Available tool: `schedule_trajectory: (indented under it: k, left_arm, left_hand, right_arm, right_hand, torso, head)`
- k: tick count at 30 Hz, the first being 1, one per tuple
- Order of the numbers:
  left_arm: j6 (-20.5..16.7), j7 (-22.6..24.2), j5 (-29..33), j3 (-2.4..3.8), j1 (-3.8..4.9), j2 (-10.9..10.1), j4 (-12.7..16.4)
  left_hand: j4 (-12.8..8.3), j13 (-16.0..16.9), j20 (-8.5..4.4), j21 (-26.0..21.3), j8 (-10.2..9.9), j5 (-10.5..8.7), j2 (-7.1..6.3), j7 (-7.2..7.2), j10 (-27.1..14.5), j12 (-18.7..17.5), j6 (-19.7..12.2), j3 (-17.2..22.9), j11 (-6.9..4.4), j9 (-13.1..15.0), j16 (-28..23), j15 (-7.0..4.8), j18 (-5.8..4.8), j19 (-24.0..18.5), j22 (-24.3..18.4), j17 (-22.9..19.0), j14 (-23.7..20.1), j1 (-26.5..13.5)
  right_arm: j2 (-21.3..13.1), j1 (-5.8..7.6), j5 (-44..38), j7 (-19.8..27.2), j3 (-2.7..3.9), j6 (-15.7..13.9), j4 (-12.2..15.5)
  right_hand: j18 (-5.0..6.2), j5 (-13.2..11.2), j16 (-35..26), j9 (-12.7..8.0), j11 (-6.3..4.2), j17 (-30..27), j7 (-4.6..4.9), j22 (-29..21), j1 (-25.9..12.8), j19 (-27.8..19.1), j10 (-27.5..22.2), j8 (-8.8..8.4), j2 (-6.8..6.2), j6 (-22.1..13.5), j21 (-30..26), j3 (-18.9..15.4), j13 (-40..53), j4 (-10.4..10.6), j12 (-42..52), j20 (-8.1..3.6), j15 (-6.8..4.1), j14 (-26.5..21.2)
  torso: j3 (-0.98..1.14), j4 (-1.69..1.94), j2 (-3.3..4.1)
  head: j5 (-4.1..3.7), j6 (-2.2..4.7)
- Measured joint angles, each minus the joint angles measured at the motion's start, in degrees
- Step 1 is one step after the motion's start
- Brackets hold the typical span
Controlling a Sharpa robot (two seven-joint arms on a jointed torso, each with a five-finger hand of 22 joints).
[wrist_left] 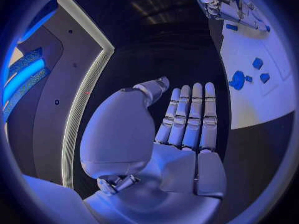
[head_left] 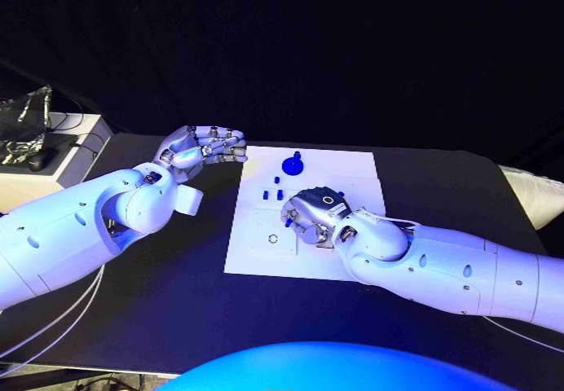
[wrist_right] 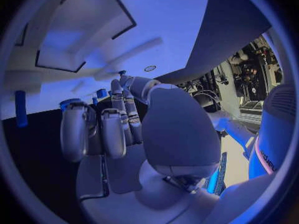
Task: Assemble the parts on the task board
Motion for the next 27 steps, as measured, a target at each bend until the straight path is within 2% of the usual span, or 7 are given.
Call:
schedule_trajectory:
  k: [3, 8, 15, 18, 24, 26, 27]
  left_arm:
    - [0.0, 0.0, 0.0, 0.0, 0.0, 0.0, 0.0]
    - [0.1, -0.1, 0.0, 0.0, 0.0, -0.1, 0.1]
    - [0.1, -0.1, 0.0, 0.0, 0.0, -0.1, 0.2]
    - [0.1, -0.2, 0.0, 0.0, 0.0, -0.1, 0.2]
    - [0.4, -0.3, 0.0, 0.0, 0.0, -0.2, 0.1]
    - [0.5, -0.4, 0.0, 0.0, 0.0, -0.2, 0.1]
    - [0.5, -0.4, 0.0, 0.0, 0.0, -0.2, 0.1]
  left_hand:
    - [-0.1, 0.0, 0.0, 0.0, 0.0, 0.0, 0.0, 0.19, 0.0, 0.0, 0.2, -0.1, 0.0, 0.0, -0.1, 0.0, 0.0, 0.0, -0.1, 0.0, 0.0, 0.0]
    - [-0.1, 0.0, 0.0, -0.2, 0.0, 0.0, 0.0, 0.19, 0.0, 0.0, 0.2, -0.1, 0.0, 0.0, -0.1, 0.0, 0.0, 0.0, -0.1, 0.1, 0.0, 0.0]
    - [-0.1, 0.0, 0.0, -0.2, 0.0, 0.0, 0.0, 0.19, 0.0, 0.0, 0.2, -0.1, 0.0, 0.0, -0.1, 0.0, 0.0, 0.0, -0.1, 0.1, 0.0, 0.0]
    - [-0.1, 0.0, 0.0, -0.2, 0.0, 0.0, 0.0, 0.19, 0.0, 0.0, 0.2, -0.1, 0.0, 0.0, -0.1, 0.0, 0.0, 0.0, -0.1, 0.0, 0.0, 0.0]
    - [-0.1, 0.0, 0.21, -0.2, 0.0, 0.0, 0.0, 0.19, 0.0, 0.0, 0.2, -0.1, 0.0, -0.1, -0.4, 0.0, -0.01, 0.2, -0.2, 0.1, 0.0, 0.0]
    - [-0.1, 0.0, 0.21, -0.2, 0.0, 0.0, 0.0, 0.19, 0.0, 0.0, 0.2, -0.1, 0.0, 0.0, -0.4, 0.0, 0.0, 0.2, -0.3, 0.1, 0.0, 0.0]
    - [-0.1, 0.0, -0.01, -0.3, 0.0, 0.0, 0.12, 0.19, 0.0, -0.3, 0.2, -0.1, 0.01, -0.1, -0.5, 0.0, 0.0, 0.4, -0.4, 0.2, 0.0, 0.1]
  right_arm:
    - [0.3, 0.03, 0.0, 0.2, 0.04, 0.8, -0.3]
    - [0.6, 0.2, 0.0, 0.5, 0.09, 2.1, -0.7]
    - [0.6, 0.3, 0.1, 0.9, 0.04, 3.0, -0.8]
    - [0.4, 0.23, 0.1, 1.1, -0.05, 2.8, -0.6]
    - [0.0, -0.01, 0.2, 1.1, -0.24, 1.9, -0.2]
    - [-0.3, -0.09, 0.3, 1.0, -0.29, 1.5, 0.0]
    - [-0.4, -0.13, 0.3, 1.0, -0.29, 1.2, 0.2]
  right_hand:
    - [0.0, 2.1, 0.0, 0.1, -0.69, -0.1, 0.42, 0.0, -1.7, 0.0, 0.7, 0.0, -0.87, -0.4, -0.6, -0.8, -0.2, 0.0, 0.0, 0.0, 0.0, 0.0]
    - [0.0, 2.6, 0.0, 0.2, -1.36, -0.1, 0.51, 0.0, -2.4, 0.0, 0.2, -0.08, -1.01, -0.8, -0.9, -1.7, -0.7, 0.2, 0.2, 0.0, 0.0, 0.0]
    - [0.0, 2.8, -0.1, 0.2, -0.66, -0.7, 0.56, 0.0, -4.2, 0.0, -2.3, -1.16, -1.86, -2.2, -2.6, -2.3, -1.3, 0.7, 0.0, 0.03, 0.02, 0.0]
    - [0.93, 2.2, -0.8, -0.4, -0.29, -1.8, 0.4, 0.0, -5.3, -0.1, -5.0, -2.3, -3.01, -3.9, -5.2, -3.5, -2.0, 1.3, 0.0, 0.36, 0.43, 0.0]
    - [0.93, 1.9, -1.8, -0.9, 0.15, -3.7, 0.22, 0.0, -5.2, -0.3, -8.2, -3.58, -3.33, -5.6, -8.4, -5.4, -2.5, 1.5, 0.0, 0.92, 0.84, 0.0]
    - [1.83, 1.9, -2.7, -1.2, 0.48, -5.0, 0.16, 0.0, -4.8, -0.6, -10.2, -4.21, -3.76, -6.3, -10.2, -7.1, -2.6, 1.5, 0.0, 1.27, 1.24, 0.0]
    - [1.83, 2.3, -3.7, -1.8, 0.85, -6.5, -0.38, -0.3, -3.7, -1.0, -13.0, -5.03, -3.45, -7.2, -12.2, -10.7, -2.7, 1.6, 0.1, 1.68, 1.5, 0.0]
  torso:
    - [-0.01, 0.0, 0.01]
    - [-0.01, 0.02, 0.01]
    - [-0.04, 0.02, -0.07]
    - [-0.03, 0.02, -0.07]
    - [-0.01, 0.03, -0.1]
    - [-0.01, 0.03, -0.09]
    - [-0.01, 0.04, -0.09]
  head:
    - [0.0, -0.09]
    - [-0.07, -0.21]
    - [-0.13, -0.34]
    - [-0.13, -0.37]
    - [-0.12, -0.19]
    - [-0.15, -0.11]
    - [-0.23, -0.06]
